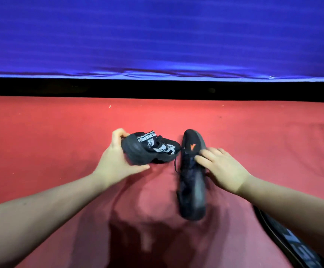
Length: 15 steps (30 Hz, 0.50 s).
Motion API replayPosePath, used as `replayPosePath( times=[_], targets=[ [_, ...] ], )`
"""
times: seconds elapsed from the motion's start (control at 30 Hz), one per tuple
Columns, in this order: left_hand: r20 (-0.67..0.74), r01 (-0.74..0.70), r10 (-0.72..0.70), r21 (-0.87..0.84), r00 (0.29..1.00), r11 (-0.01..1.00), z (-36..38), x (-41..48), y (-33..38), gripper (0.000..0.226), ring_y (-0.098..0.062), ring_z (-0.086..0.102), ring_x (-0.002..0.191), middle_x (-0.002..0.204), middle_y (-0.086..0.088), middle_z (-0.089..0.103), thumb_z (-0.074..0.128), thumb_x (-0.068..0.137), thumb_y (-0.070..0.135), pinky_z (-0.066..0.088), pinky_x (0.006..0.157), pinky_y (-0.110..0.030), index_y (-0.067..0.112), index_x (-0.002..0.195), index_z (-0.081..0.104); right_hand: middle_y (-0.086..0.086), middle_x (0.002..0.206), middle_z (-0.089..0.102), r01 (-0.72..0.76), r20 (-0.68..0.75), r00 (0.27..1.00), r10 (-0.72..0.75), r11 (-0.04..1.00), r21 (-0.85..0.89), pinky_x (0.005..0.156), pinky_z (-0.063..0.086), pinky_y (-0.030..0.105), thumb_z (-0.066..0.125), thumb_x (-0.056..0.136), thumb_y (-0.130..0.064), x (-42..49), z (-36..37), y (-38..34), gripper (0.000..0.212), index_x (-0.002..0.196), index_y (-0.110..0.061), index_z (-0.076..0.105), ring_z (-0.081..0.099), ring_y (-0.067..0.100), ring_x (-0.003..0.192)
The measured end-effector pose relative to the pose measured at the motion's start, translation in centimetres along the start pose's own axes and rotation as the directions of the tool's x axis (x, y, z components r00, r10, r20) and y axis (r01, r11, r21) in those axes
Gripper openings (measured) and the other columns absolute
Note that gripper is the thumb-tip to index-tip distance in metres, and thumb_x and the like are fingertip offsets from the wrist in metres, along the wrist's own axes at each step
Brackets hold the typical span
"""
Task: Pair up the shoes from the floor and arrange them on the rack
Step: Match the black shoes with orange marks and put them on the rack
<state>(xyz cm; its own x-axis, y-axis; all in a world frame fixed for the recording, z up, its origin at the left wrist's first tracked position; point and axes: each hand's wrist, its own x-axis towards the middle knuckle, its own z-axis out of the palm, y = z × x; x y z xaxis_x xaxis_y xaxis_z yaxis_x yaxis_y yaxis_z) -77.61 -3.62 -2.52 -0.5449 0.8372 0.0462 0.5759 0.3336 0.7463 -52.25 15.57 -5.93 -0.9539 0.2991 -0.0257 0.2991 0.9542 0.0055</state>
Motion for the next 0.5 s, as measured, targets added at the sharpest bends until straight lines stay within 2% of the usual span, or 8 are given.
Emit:
replayPosePath(
  times=[0.07, 0.1, 0.17, 0.23, 0.27, 0.37, 0.5],
  targets=[
    [0.109, -0.017, 0.002, 0.137, 0.994, 0.990, -1.4, -0.8, -1.9, 0.081, -0.023, 0.063, 0.086, 0.100, 0.003, 0.059, 0.089, 0.052, 0.028, 0.051, 0.076, -0.035, 0.034, 0.103, 0.026, 0.006, 0.109, 0.056, -0.034, 0.104, 0.994, 0.028, 0.998, 0.058, 0.080, 0.049, 0.039, 0.025, 0.073, -0.014, -1.0, -0.2, 0.7, 0.052, 0.119, -0.019, 0.047, 0.056, 0.033, 0.096],
    [0.179, -0.057, 0.020, 0.206, 0.984, 0.977, -2.1, -1.2, -2.9, 0.074, -0.026, 0.063, 0.087, 0.102, 0.002, 0.058, 0.084, 0.055, 0.026, 0.051, 0.075, -0.035, 0.033, 0.104, 0.028, 0.007, 0.111, 0.056, -0.047, 0.133, 0.991, 0.034, 0.995, 0.090, 0.082, 0.048, 0.040, 0.023, 0.072, -0.012, -1.4, -0.1, 1.0, 0.056, 0.123, -0.017, 0.047, 0.056, 0.034, 0.098],
    [0.378, -0.225, 0.080, 0.356, 0.922, 0.907, -3.0, -2.0, -4.4, 0.060, -0.023, 0.062, 0.092, 0.109, 0.007, 0.053, 0.069, 0.061, 0.023, 0.050, 0.078, -0.031, 0.033, 0.109, 0.034, 0.006, 0.114, 0.054, -0.081, 0.226, 0.973, 0.047, 0.986, 0.148, 0.084, 0.047, 0.038, 0.033, 0.076, -0.004, -2.0, 0.0, 1.2, 0.053, 0.125, -0.017, 0.046, 0.056, 0.032, 0.103],
    [0.564, -0.407, 0.093, 0.462, 0.821, 0.788, -2.9, -2.5, -5.5, 0.061, -0.019, 0.060, 0.101, 0.119, 0.011, 0.050, 0.058, 0.062, 0.022, 0.047, 0.087, -0.029, 0.032, 0.119, 0.038, 0.003, 0.115, 0.054, -0.136, 0.304, 0.950, 0.072, 0.971, 0.195, 0.084, 0.047, 0.037, 0.042, 0.077, 0.000, -2.5, 0.1, 1.4, 0.052, 0.125, -0.018, 0.046, 0.057, 0.028, 0.105],
    [0.594, -0.432, 0.079, 0.481, 0.801, 0.763, -2.8, -2.6, -5.7, 0.064, -0.017, 0.059, 0.105, 0.122, 0.012, 0.051, 0.056, 0.061, 0.023, 0.045, 0.090, -0.029, 0.032, 0.122, 0.039, 0.003, 0.114, 0.054, -0.164, 0.309, 0.946, 0.094, 0.964, 0.209, 0.085, 0.047, 0.036, 0.043, 0.077, 0.000, -2.7, 0.2, 1.4, 0.052, 0.125, -0.018, 0.047, 0.056, 0.027, 0.106],
    [0.554, -0.419, 0.112, 0.466, 0.825, 0.779, -2.3, -2.2, -5.1, 0.050, -0.019, 0.061, 0.100, 0.108, 0.009, 0.060, 0.055, 0.063, 0.032, 0.046, 0.085, -0.029, 0.026, 0.112, 0.047, 0.007, 0.112, 0.059, -0.240, 0.248, 0.952, 0.180, 0.941, 0.238, 0.086, 0.046, 0.032, 0.046, 0.078, -0.005, -3.5, 0.4, 1.9, 0.045, 0.121, -0.016, 0.054, 0.057, 0.028, 0.106],
    [0.438, -0.309, 0.079, 0.485, 0.896, 0.818, -2.0, -1.3, -4.3, 0.044, -0.026, 0.060, 0.091, 0.100, -0.001, 0.062, 0.049, 0.067, 0.038, 0.046, 0.076, -0.029, 0.015, 0.104, 0.051, 0.010, 0.101, 0.064, -0.319, 0.201, 0.943, 0.265, 0.890, 0.326, 0.077, 0.045, 0.032, 0.053, 0.081, -0.008, -4.0, 0.9, 1.6, 0.024, 0.104, -0.011, 0.059, 0.062, 0.031, 0.093]
  ],
)
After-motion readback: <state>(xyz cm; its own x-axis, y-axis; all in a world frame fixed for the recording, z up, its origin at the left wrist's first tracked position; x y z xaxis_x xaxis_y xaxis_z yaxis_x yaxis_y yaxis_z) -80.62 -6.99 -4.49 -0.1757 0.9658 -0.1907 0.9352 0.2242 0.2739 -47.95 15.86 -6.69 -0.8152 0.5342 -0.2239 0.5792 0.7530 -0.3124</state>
